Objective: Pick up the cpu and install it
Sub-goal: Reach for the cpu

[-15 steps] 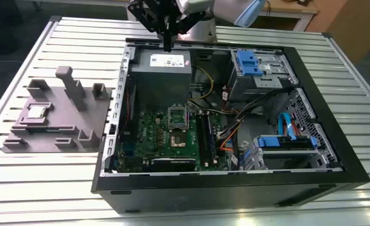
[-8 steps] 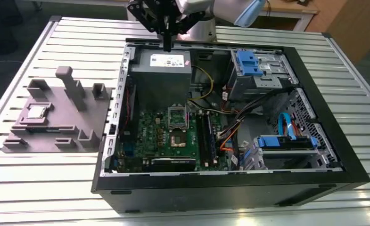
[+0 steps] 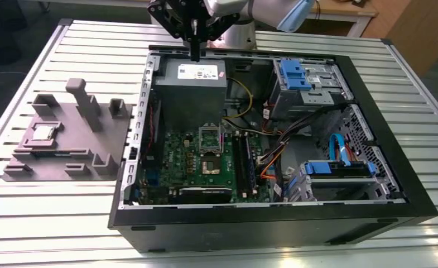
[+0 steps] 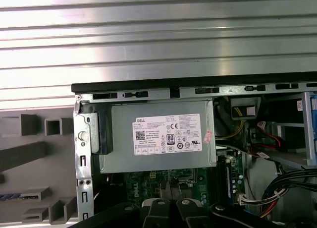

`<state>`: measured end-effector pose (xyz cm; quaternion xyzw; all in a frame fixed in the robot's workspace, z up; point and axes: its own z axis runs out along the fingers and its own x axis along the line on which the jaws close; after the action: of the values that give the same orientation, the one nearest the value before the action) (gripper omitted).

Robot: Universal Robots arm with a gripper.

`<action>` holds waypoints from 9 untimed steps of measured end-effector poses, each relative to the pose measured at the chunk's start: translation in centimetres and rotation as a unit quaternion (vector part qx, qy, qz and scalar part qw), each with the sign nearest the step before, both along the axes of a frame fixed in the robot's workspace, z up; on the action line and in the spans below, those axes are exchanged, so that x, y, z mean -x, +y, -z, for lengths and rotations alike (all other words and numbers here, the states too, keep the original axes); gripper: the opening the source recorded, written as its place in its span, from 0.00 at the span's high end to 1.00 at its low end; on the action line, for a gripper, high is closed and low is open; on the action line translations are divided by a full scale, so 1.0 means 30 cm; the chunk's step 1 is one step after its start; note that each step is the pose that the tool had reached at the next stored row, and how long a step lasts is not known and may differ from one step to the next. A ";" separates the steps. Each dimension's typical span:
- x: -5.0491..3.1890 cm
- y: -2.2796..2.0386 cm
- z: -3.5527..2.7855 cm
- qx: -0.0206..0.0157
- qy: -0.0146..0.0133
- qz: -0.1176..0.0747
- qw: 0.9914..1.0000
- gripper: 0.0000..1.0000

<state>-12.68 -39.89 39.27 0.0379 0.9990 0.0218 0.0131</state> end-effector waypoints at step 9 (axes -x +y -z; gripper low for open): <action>0.006 0.000 0.000 0.000 0.000 0.000 1.000 0.90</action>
<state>-12.88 -39.89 39.27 0.0379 0.9990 0.0217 0.0131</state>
